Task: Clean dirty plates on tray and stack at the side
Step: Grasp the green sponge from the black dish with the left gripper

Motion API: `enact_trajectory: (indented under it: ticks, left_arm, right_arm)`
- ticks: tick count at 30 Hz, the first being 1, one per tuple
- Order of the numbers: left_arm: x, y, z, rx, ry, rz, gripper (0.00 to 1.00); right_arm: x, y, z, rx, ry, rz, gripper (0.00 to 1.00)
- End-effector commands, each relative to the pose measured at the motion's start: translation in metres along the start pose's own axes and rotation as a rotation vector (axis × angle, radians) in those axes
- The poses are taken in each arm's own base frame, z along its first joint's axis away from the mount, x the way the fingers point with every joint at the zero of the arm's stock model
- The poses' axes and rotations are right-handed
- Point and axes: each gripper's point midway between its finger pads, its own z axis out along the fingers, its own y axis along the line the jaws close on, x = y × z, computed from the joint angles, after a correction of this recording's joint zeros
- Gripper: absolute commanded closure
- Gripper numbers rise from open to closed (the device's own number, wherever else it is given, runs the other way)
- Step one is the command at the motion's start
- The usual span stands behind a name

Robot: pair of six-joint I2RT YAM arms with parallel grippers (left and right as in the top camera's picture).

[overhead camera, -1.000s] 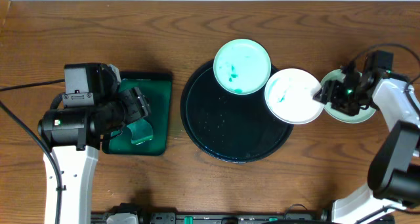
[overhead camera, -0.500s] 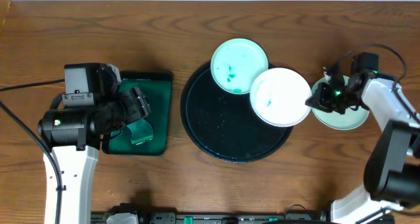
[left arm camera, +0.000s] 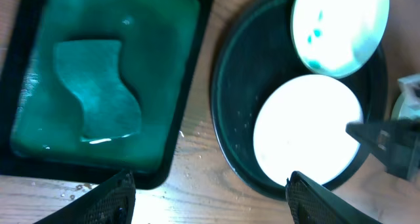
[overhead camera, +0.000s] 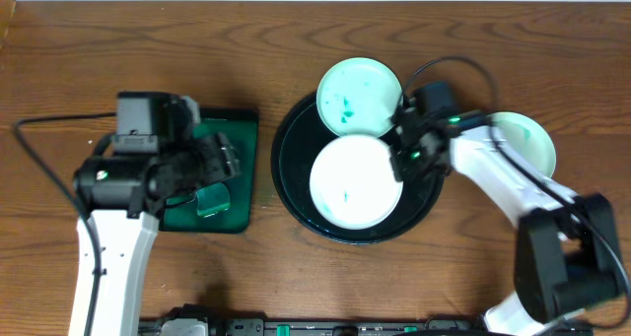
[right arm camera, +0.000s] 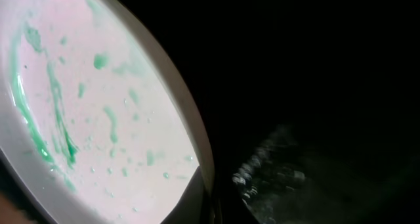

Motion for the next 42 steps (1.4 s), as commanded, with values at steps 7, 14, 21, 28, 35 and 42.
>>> enact_trajectory:
  ticks: [7,14,21,28,35,42]
  left_arm:
    - [0.015,-0.029,0.065,-0.014,0.186,0.076,0.47]
    - [0.005,0.051,0.081,-0.495,0.128,-0.100,0.54]
    - [-0.002,0.111,0.075,-0.584,0.123,-0.277,0.41]
    - [0.022,0.136,0.138,-0.465,0.230,-0.312,0.41]
    - [0.032,0.145,0.174,-0.462,0.300,-0.313,0.63]
    - [0.026,0.112,0.164,-0.310,0.327,-0.344,0.93]
  right_arm:
    - [0.005,-0.026,0.018,0.144,0.020,0.244,0.99]
    - [0.008,-0.020,0.019,0.136,0.037,0.156,0.99]
    - [0.007,-0.018,0.020,0.134,0.031,0.139,0.99]
    - [0.006,-0.018,0.020,0.133,0.028,0.138,0.99]
    - [0.006,-0.018,0.020,0.133,0.029,0.138,0.99]
    - [0.007,-0.018,0.020,0.134,0.031,0.139,0.99]
